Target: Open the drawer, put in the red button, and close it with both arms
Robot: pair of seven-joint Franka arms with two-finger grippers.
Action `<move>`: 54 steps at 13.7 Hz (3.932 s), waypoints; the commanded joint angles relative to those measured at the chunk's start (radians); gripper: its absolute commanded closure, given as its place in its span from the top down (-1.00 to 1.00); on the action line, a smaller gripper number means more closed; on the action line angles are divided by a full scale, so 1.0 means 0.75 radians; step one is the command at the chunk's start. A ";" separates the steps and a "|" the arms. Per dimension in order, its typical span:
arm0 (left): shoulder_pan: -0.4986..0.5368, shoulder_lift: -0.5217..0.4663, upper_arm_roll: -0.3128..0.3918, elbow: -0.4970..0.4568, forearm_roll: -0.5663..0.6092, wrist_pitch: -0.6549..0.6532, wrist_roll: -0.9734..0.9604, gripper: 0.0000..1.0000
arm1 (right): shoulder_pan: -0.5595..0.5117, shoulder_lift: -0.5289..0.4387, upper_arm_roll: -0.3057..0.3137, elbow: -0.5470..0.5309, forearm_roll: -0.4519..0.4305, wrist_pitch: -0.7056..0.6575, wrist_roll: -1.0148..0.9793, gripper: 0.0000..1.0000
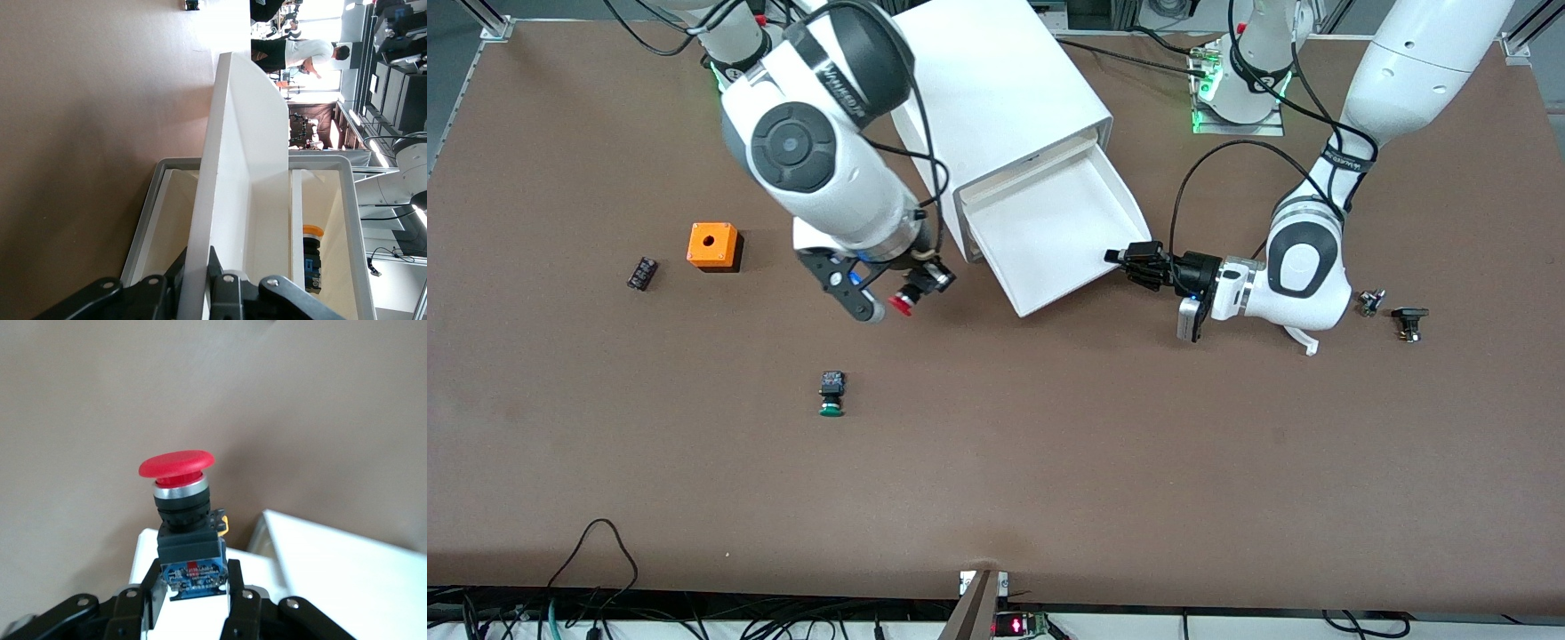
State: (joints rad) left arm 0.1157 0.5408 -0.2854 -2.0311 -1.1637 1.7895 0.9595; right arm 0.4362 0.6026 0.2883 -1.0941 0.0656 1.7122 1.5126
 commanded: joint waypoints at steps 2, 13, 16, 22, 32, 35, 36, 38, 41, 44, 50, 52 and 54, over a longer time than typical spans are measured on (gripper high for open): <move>0.030 0.005 -0.004 0.059 0.073 -0.011 -0.038 1.00 | 0.109 0.060 0.010 0.011 0.017 0.122 0.275 -1.00; 0.079 -0.028 -0.020 0.718 0.758 -0.453 -0.984 1.00 | 0.369 0.242 0.006 -0.003 -0.092 0.478 0.793 -1.00; 0.042 -0.073 -0.026 0.824 0.931 -0.490 -1.213 1.00 | 0.410 0.299 -0.014 -0.006 -0.128 0.582 0.883 -1.00; -0.062 -0.138 -0.029 0.947 1.440 -0.537 -1.318 1.00 | 0.406 0.338 -0.014 -0.004 -0.161 0.605 0.931 -0.28; -0.117 -0.138 -0.016 1.027 1.685 -0.425 -1.393 1.00 | 0.208 0.177 -0.006 0.086 -0.159 0.325 0.572 1.00; -0.121 -0.138 -0.018 0.958 1.632 -0.296 -1.726 1.00 | 0.108 0.093 -0.006 0.084 -0.151 0.209 0.134 1.00; -0.130 -0.138 -0.022 0.913 1.629 -0.239 -1.788 1.00 | 0.065 0.068 -0.006 0.084 -0.149 0.174 0.024 1.00; -0.166 -0.138 -0.029 0.821 1.629 -0.098 -1.923 1.00 | -0.002 0.023 -0.012 0.082 -0.151 0.125 -0.254 1.00; -0.238 -0.138 -0.029 0.674 1.627 0.117 -2.142 1.00 | -0.115 -0.014 -0.014 0.078 -0.143 0.014 -0.586 1.00; -0.320 -0.136 -0.029 0.522 1.629 0.321 -2.330 1.00 | -0.201 -0.047 -0.018 0.074 -0.147 -0.108 -0.907 1.00; -0.438 -0.132 -0.029 0.350 1.631 0.502 -2.547 1.00 | -0.379 -0.177 -0.057 -0.075 -0.145 -0.143 -1.286 1.00; -0.459 -0.132 -0.031 0.313 1.633 0.502 -2.547 1.00 | -0.448 -0.206 -0.057 -0.124 -0.143 -0.142 -1.421 1.00; -0.473 -0.134 -0.045 0.282 1.631 0.502 -2.547 1.00 | -0.493 -0.216 -0.057 -0.145 -0.145 -0.146 -1.477 1.00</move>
State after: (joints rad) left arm -0.2247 0.4654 -0.3175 -1.7758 0.0701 2.1529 -0.9386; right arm 0.0995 0.4893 0.2392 -1.1348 -0.0474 1.5991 0.4603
